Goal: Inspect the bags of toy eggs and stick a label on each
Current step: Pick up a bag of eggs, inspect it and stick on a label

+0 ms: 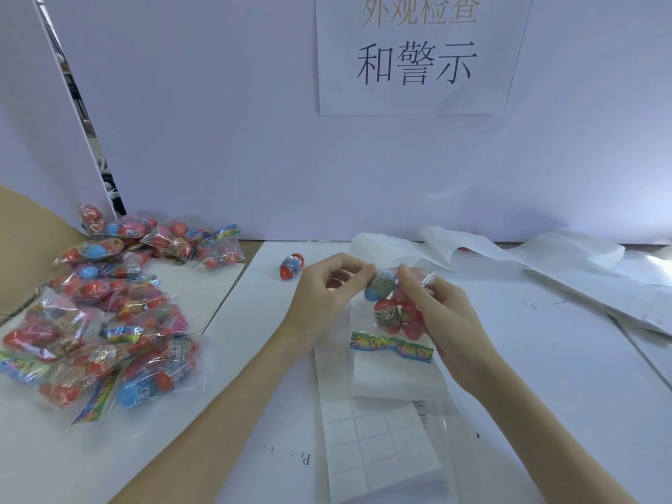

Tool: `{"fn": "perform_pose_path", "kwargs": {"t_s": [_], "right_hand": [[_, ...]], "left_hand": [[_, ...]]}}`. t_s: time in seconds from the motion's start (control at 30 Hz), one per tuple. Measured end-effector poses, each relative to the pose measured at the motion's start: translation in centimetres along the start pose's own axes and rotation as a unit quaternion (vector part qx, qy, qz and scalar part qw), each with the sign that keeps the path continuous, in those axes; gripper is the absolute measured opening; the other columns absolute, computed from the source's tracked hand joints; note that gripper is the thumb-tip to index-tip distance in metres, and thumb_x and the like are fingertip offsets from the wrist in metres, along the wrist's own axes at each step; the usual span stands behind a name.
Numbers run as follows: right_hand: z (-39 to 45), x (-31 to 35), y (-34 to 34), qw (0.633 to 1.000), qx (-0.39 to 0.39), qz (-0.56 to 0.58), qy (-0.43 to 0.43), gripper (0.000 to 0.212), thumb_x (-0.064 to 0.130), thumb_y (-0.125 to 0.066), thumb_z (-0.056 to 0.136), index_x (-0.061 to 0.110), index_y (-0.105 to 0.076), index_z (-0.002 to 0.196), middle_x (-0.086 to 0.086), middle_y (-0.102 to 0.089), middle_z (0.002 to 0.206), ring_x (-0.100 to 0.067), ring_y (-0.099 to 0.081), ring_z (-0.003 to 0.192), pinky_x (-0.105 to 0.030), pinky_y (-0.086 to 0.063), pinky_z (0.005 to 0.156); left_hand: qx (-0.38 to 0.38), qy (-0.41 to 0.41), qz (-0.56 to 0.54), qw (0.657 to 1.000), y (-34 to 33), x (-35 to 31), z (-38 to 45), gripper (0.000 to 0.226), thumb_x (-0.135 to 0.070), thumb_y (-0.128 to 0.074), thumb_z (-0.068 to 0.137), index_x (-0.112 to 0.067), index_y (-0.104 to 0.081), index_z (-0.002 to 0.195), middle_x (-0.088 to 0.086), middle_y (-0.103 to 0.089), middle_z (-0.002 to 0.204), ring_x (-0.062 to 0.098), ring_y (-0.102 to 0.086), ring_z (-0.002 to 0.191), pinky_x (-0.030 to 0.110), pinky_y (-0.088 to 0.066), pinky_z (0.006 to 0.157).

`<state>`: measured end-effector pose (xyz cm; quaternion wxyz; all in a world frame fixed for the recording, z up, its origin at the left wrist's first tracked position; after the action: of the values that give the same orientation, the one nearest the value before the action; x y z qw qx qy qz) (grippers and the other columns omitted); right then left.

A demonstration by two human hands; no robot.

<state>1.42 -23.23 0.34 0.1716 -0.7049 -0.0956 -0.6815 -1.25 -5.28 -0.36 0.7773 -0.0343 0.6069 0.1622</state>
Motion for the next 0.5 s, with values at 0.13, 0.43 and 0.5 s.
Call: {"fn": "perform_pose_path", "kwargs": {"t_s": [0.13, 0.43, 0.5], "right_hand": [[0.0, -0.1, 0.0, 0.999, 0.017, -0.029, 0.010, 0.049, 0.053, -0.045, 0.106, 0.017, -0.079, 0.111, -0.008, -0.081, 0.098, -0.021, -0.077, 0.082, -0.025, -0.057, 0.067], [-0.2, -0.1, -0.6, 0.999, 0.010, 0.040, 0.015, 0.040, 0.047, -0.039, 0.109, 0.033, -0.070, 0.131, -0.003, -0.081, 0.105, -0.019, -0.078, 0.094, -0.024, -0.060, 0.067], [-0.1, -0.2, -0.6, 0.998, -0.002, 0.058, 0.006, 0.041, 0.048, -0.038, 0.109, 0.033, -0.069, 0.133, -0.001, -0.081, 0.106, -0.021, -0.078, 0.099, -0.037, -0.064, 0.077]], "left_hand": [[-0.020, 0.015, -0.039, 0.999, 0.1, 0.1, 0.0, 0.010, -0.023, -0.075, 0.096, -0.022, -0.077, 0.086, 0.001, -0.077, 0.088, 0.010, -0.062, 0.078, 0.020, -0.049, 0.075], [-0.029, 0.004, -0.067, 0.997, -1.0, 0.3, -0.2, 0.014, -0.013, -0.060, 0.105, -0.010, -0.065, 0.092, -0.001, -0.070, 0.089, 0.018, -0.057, 0.066, 0.027, -0.050, 0.063], [-0.040, -0.003, -0.033, 0.999, -1.7, 0.3, -0.4, 0.017, -0.017, -0.058, 0.107, -0.007, -0.061, 0.094, -0.005, -0.069, 0.083, 0.014, -0.061, 0.066, 0.025, -0.052, 0.064]]}}
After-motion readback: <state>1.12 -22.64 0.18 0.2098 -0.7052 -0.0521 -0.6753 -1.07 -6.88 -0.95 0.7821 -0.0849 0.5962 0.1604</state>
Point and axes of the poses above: each hand's wrist, its own z-axis towards the middle knuckle, its own y-axis out of the back of the hand, x = y × z, the point moved 1 cm from there along z, towards the middle knuckle
